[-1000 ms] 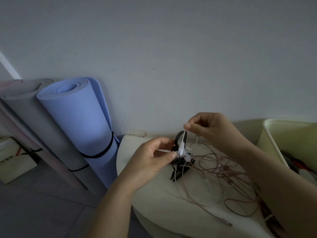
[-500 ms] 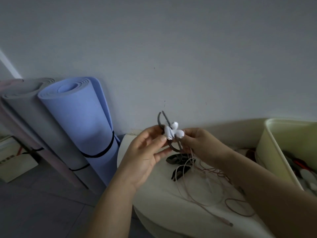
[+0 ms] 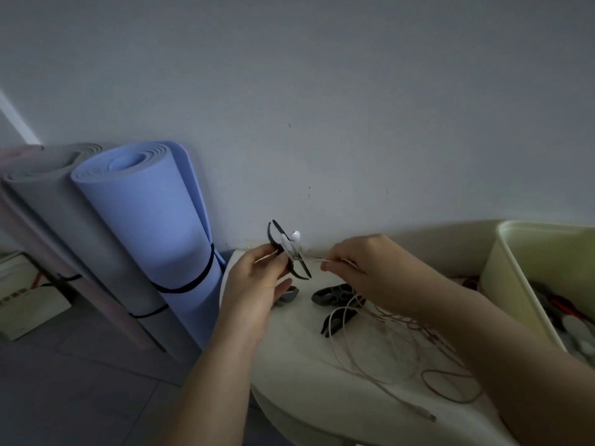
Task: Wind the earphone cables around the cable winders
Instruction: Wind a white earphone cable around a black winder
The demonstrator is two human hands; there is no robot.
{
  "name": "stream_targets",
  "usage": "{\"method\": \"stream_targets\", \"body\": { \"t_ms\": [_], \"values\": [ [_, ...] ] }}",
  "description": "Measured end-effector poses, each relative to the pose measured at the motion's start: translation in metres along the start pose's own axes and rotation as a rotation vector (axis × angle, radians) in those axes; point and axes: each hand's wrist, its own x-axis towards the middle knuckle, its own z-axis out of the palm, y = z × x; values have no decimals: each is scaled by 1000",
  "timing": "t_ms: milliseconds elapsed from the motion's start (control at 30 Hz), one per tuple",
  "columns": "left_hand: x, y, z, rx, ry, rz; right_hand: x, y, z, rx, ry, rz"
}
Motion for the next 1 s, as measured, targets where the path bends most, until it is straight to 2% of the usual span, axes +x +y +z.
{"method": "stream_targets", "body": {
  "t_ms": [100, 200, 300, 400, 567, 700, 933, 1000],
  "values": [
    [-2, -3, 1, 379, -79, 148, -1, 0, -7, 41, 70, 6],
    [-7, -3, 5, 538, -252, 161, -2, 4, -13, 145, 124, 86],
    [-10, -4, 5, 543, -401, 140, -2, 9, -16, 290, 178, 181],
    [-11, -3, 4, 562, -479, 116, -2, 14, -17, 389, 221, 223],
    [-11, -2, 3, 614, -536, 120, -1, 16, -15, 535, 207, 236],
    [-14, 0, 2, 656, -564, 131, 1, 15, -10, 537, 208, 235],
    [-16, 7, -2, 481, -610, 63, 5, 19, -10, 982, 238, 332],
    [-17, 7, -2, 466, -631, 54, 5, 21, -9, 1010, 197, 327]
  ]
}}
